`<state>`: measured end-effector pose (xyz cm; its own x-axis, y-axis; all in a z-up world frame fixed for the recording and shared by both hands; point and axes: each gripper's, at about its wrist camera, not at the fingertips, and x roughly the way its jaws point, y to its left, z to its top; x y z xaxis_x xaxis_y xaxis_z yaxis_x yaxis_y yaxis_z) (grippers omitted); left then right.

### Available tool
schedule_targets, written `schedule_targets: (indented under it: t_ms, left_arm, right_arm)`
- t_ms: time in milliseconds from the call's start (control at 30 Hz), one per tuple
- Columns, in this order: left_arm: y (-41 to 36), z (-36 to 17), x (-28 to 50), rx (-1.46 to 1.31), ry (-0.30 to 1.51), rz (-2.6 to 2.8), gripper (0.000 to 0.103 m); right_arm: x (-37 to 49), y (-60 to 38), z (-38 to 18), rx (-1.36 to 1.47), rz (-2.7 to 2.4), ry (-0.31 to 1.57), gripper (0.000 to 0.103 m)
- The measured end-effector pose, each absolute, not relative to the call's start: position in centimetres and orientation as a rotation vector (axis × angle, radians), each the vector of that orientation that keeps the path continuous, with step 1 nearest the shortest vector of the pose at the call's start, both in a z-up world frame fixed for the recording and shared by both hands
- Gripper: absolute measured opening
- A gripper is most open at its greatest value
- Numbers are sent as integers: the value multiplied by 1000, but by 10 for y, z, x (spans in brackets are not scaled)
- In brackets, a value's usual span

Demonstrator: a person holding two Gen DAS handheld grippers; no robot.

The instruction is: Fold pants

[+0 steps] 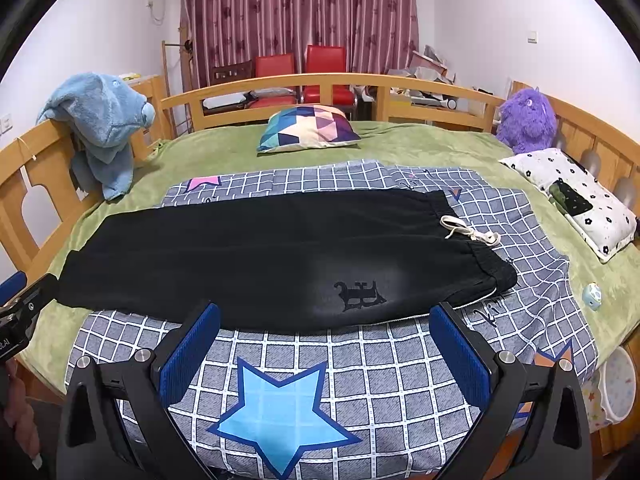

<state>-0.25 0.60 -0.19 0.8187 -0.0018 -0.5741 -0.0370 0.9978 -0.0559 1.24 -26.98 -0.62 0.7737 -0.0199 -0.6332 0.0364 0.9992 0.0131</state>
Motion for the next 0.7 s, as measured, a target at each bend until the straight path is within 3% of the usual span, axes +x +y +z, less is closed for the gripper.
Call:
schedule_targets:
  t_ms: [700]
  left_arm:
    - [8, -3, 0, -70, 617, 12, 103]
  right_arm:
    - [10, -267, -8, 2, -37, 678, 102]
